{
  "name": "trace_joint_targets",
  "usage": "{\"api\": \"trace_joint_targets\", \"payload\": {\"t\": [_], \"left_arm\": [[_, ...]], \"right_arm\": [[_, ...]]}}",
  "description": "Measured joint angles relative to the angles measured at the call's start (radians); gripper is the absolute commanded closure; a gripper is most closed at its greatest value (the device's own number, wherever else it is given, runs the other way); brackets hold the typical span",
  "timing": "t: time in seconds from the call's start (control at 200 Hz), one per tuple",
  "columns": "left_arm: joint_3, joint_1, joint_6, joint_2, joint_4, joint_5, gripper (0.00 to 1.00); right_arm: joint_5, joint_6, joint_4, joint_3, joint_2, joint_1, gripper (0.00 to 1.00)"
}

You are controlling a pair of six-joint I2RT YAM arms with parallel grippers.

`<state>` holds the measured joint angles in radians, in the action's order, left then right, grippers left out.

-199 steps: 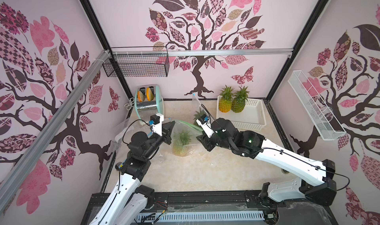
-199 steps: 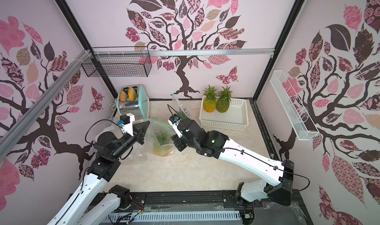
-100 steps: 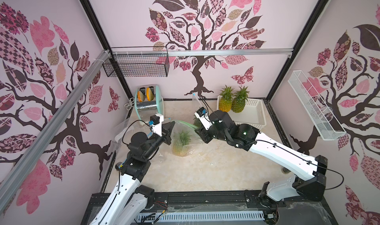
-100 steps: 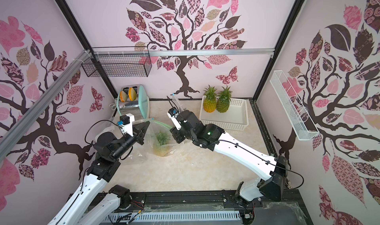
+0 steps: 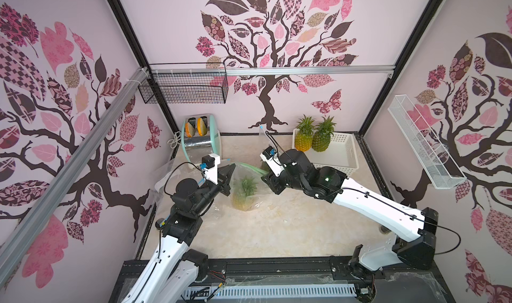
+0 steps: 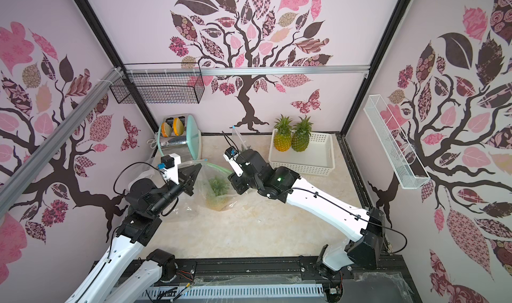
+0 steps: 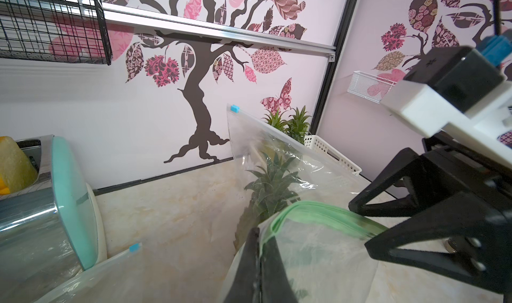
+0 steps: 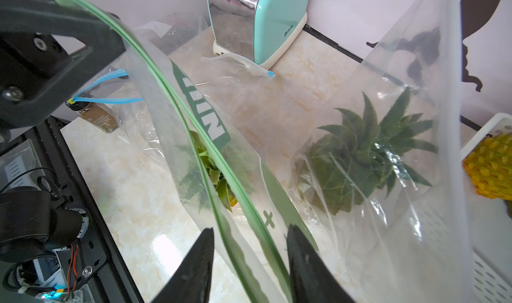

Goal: Open the zip-top bag and take out the pineapple
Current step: Open the zipper of the food storage bag at the center of the board.

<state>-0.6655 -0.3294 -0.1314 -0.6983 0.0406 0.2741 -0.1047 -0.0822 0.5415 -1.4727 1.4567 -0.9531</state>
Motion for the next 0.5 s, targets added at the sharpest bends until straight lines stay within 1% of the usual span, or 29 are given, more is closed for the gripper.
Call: {"api": "trace_joint_targets", "payload": {"t": [0.5], "left_arm": [[0.000,0.000,0.001,0.006,-0.010,0.000,1.00]], "right_arm": [[-0.028,0.023,0.000,-0.045,-0.001,0.027,0.55]]}}
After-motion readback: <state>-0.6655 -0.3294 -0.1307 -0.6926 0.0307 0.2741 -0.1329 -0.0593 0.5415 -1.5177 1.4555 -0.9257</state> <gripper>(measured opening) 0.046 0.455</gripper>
